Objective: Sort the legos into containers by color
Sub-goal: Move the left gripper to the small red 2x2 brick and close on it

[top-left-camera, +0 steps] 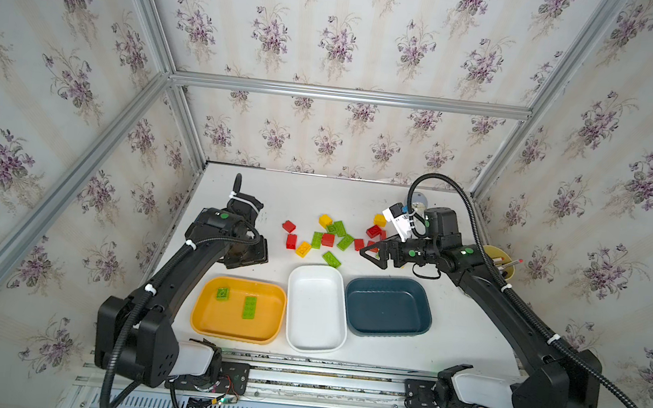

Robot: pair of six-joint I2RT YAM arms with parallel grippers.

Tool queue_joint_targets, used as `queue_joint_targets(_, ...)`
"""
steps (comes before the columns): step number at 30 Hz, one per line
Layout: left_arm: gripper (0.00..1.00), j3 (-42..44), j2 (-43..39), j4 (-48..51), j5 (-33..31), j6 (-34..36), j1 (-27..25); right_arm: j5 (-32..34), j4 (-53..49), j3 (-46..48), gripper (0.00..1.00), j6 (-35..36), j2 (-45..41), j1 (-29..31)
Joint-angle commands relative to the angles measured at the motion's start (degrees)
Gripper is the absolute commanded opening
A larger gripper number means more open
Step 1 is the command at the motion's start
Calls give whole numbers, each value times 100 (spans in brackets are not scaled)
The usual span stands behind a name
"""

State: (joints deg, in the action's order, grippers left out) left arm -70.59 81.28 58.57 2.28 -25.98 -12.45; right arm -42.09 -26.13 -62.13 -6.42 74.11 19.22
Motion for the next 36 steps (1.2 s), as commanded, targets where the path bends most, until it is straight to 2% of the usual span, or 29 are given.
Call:
queue_joint_targets(1, 68, -592, 572, -247, 49, -53, -134, 47, 234, 21, 100, -5, -37, 0)
queue_joint_targets(11, 72, -2700, 2870, -402, -15, -212, -328, 86, 321, 121, 100, -31, -37, -44)
queue_joint_targets(18, 72, -3637, 4113, -469, 126, -626, -268, 95, 316, 198, 100, -19, -102, -124)
queue_joint_targets(24, 72, -3942, 4689, -454, 136, -838, -198, 69, 281, 227, 100, 15, -116, -243)
queue_joint_targets(36, 72, -4273, 5239, -377, -70, -1187, -65, -54, 292, 215, 100, 22, -13, -331)
